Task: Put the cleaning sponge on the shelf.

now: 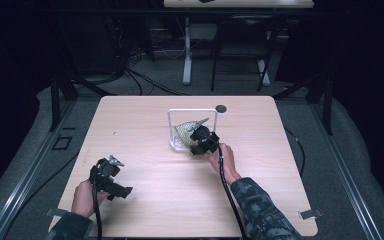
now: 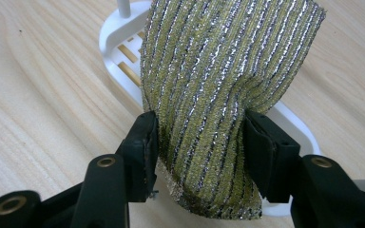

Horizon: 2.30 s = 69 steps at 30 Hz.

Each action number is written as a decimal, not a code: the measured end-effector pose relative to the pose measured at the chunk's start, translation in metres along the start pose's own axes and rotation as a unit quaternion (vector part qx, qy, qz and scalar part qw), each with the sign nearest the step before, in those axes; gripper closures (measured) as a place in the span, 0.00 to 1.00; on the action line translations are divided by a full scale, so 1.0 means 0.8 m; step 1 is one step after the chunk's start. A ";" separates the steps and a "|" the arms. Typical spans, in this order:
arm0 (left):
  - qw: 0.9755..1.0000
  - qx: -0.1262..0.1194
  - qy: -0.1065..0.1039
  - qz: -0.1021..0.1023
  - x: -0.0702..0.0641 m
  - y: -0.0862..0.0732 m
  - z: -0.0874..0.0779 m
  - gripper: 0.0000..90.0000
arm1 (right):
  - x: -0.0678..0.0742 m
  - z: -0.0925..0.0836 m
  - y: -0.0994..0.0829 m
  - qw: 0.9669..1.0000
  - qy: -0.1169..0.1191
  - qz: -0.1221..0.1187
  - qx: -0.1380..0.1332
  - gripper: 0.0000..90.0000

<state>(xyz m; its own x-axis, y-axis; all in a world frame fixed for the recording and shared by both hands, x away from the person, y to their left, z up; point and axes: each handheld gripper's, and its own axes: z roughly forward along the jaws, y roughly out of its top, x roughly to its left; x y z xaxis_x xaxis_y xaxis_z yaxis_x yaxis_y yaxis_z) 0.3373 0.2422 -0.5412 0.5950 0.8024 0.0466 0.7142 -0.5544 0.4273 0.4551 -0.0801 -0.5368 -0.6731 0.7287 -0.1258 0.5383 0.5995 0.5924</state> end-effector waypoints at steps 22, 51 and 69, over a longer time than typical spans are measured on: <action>1.000 0.002 -0.002 0.003 0.000 0.000 0.000 0.00 | -0.002 0.002 -0.001 1.000 0.011 0.016 0.000 0.33; 1.000 0.002 -0.002 0.003 -0.001 0.000 0.000 0.01 | 0.021 -0.049 0.006 0.998 0.042 -0.010 -0.034 0.15; 1.000 0.003 0.000 0.006 -0.001 0.000 0.001 0.01 | 0.016 -0.110 -0.020 0.998 0.048 -0.003 -0.041 0.12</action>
<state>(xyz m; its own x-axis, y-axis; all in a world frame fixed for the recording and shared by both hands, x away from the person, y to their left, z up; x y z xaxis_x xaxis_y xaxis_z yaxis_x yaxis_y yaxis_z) 0.3371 0.2410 -0.5416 0.6031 0.7960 0.0513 0.7095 -0.5647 0.4216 0.3929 -0.1095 -0.4778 -0.7238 0.6878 -0.0545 0.4938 0.5716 0.6553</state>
